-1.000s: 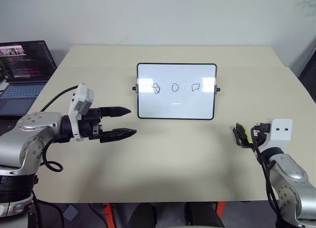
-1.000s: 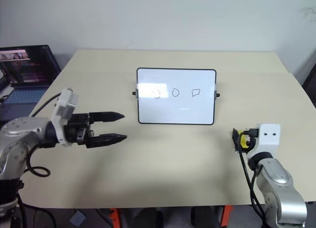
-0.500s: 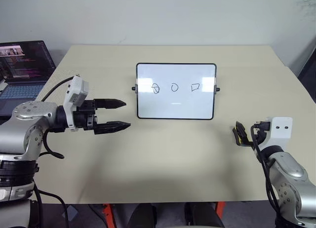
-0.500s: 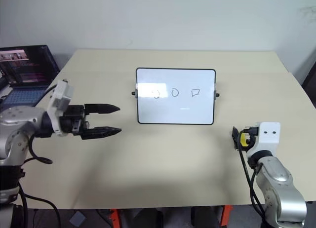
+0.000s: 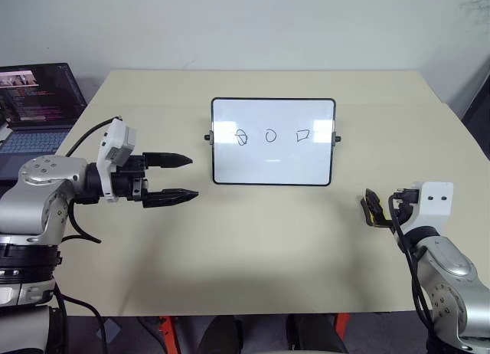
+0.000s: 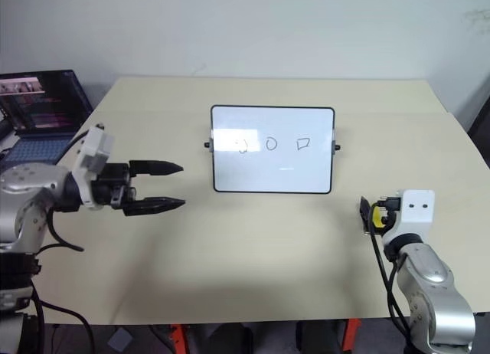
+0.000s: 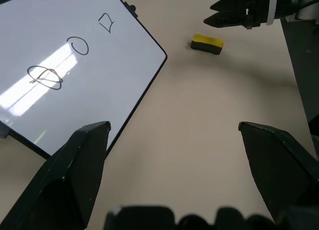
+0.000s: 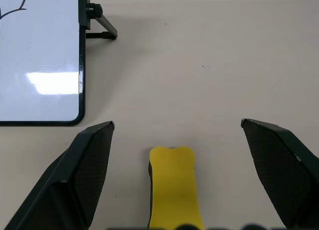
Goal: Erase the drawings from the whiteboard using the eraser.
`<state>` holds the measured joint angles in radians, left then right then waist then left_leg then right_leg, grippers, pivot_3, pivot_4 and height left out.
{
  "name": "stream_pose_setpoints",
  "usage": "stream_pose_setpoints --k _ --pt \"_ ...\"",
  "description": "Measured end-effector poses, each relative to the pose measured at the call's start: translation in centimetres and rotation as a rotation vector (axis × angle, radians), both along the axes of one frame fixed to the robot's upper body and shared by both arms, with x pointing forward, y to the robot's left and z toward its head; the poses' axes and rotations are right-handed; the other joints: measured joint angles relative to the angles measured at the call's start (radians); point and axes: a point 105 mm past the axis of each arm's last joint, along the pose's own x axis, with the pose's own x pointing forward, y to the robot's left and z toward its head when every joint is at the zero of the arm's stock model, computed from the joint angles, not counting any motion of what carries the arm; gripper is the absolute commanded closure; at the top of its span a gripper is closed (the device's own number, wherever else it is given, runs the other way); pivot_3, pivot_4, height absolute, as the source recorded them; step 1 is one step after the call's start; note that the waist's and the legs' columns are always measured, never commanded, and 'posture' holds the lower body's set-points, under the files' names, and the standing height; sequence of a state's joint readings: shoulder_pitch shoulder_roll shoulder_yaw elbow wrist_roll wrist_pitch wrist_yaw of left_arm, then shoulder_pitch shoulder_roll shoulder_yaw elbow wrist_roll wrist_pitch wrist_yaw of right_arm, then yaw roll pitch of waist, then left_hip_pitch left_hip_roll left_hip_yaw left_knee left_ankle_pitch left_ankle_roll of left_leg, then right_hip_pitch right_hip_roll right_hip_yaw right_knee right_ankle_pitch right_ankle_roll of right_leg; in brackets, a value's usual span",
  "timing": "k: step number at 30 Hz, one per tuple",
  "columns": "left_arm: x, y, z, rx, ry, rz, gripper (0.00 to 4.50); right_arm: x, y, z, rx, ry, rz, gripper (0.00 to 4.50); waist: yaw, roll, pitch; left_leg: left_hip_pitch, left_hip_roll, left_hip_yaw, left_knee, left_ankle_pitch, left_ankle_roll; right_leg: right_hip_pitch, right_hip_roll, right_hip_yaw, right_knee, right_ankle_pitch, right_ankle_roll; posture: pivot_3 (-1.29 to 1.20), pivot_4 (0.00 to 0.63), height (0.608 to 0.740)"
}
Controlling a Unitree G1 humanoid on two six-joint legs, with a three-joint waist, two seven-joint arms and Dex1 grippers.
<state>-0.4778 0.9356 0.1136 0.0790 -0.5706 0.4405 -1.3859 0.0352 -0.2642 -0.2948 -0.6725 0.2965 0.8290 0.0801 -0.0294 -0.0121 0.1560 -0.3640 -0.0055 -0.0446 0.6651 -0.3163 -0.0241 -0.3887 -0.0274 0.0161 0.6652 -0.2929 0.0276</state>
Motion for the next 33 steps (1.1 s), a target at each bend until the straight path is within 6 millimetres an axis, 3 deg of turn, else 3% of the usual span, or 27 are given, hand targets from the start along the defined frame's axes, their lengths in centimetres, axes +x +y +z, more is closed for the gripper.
stream_pose_setpoints --k 13,33 --pt "1.4 0.6 1.5 0.006 -0.125 0.024 0.00 -0.1 0.0 -0.1 0.003 -0.003 -0.001 0.04 0.000 0.000 0.000 0.000 0.000 0.000 0.000 0.000 0.000 0.000 0.001 0.000 0.000 0.000 0.000 0.00 0.150 0.740" --pt "1.7 0.4 1.1 -0.018 -0.120 0.023 0.00 0.6 -0.8 -0.2 -0.029 0.082 0.005 0.04 0.000 0.000 0.000 0.000 0.000 0.000 0.001 0.000 0.000 0.000 0.002 0.000 0.001 0.000 0.000 0.00 0.150 0.740"
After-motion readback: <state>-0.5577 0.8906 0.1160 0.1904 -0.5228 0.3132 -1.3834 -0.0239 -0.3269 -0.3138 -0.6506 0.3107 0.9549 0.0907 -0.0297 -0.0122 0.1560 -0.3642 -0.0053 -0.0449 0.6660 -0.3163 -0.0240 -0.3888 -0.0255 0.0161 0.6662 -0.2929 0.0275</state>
